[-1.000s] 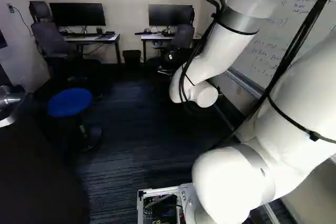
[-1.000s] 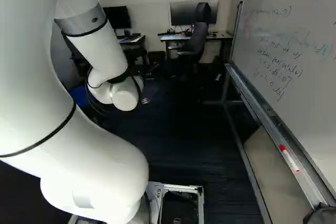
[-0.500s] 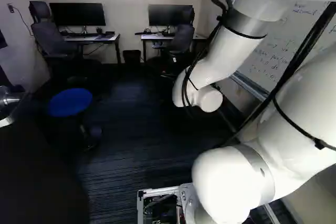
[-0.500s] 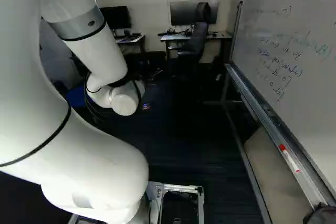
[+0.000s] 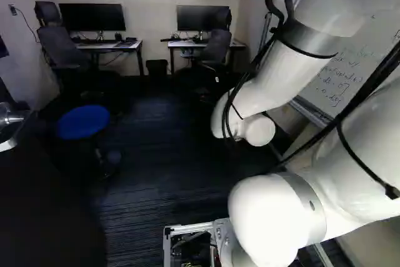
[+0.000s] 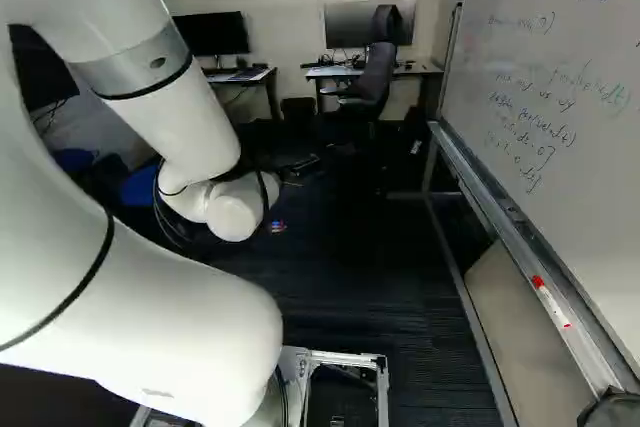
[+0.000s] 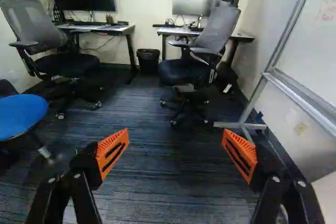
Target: Open the door and move inside
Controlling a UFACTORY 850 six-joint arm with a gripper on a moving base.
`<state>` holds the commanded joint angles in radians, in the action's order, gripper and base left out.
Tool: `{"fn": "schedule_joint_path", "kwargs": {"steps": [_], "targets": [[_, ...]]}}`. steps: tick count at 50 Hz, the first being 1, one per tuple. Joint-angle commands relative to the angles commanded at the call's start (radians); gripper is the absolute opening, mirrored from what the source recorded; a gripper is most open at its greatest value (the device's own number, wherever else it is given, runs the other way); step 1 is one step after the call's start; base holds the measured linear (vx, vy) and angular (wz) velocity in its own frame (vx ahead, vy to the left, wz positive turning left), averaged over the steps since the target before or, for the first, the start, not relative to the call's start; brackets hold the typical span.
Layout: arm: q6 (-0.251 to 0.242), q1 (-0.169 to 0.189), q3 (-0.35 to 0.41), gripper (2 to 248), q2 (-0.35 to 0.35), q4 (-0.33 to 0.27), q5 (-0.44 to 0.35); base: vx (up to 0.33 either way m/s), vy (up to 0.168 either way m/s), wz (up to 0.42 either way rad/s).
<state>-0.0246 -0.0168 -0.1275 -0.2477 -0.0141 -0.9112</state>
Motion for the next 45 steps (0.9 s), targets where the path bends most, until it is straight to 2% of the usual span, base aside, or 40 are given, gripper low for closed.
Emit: {"fn": "schedule_joint_path", "kwargs": {"steps": [19, 45], "targets": [[0.022, 0.015, 0.037, 247, -0.029, 0.013, 0.035, 0.000, 0.000, 0.000], [0.025, 0.017, 0.040, 247, -0.032, 0.014, 0.039, 0.000, 0.000, 0.000]]}}
